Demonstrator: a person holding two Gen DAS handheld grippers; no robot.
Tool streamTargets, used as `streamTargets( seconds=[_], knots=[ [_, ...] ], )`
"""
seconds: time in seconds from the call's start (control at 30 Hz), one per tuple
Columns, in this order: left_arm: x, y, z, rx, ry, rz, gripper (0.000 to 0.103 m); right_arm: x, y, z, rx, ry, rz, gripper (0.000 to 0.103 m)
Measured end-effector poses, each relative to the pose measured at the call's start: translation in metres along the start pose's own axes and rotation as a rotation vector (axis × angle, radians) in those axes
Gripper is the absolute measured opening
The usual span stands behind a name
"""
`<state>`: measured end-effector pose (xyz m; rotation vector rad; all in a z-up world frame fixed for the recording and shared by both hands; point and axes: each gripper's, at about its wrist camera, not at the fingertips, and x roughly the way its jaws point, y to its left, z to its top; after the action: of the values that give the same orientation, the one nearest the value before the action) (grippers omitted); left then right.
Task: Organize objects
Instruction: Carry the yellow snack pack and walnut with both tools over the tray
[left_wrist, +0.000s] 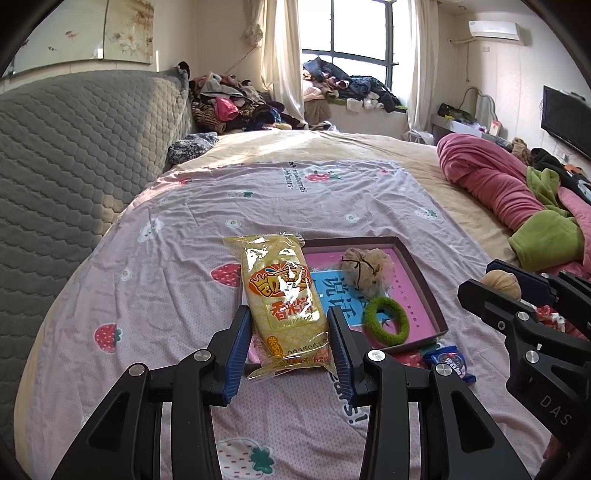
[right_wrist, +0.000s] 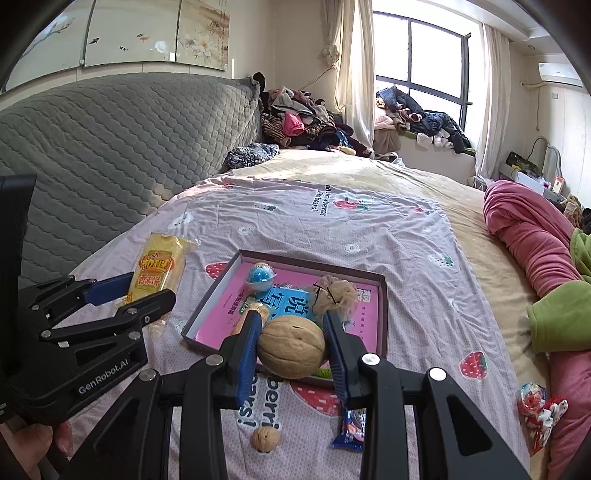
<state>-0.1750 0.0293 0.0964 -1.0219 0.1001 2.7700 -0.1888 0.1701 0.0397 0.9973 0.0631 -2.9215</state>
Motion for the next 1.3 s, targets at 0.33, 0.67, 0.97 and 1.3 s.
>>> streamTargets(
  seconds=[0.33, 0.67, 0.97, 1.3],
  knots=[
    [0.032, 0.001, 0.0, -0.012, 0.022, 0.003, 0.043, 0.021, -0.006, 0.008, 0.001, -0.006, 0.005, 0.035],
    [0.062, 0.011, 0.004, -0.035, 0.043, 0.016, 0.043, 0.044, -0.015, 0.014, -0.003, -0.003, 0.005, 0.035],
    [0.096, 0.016, 0.006, -0.03, 0.065, 0.023, 0.043, 0.071, -0.012, 0.017, -0.005, 0.007, 0.017, 0.035],
    [0.145, 0.026, 0.002, -0.005, 0.101, 0.021, 0.043, 0.122, -0.003, 0.009, 0.008, 0.043, 0.042, 0.035]
  ],
)
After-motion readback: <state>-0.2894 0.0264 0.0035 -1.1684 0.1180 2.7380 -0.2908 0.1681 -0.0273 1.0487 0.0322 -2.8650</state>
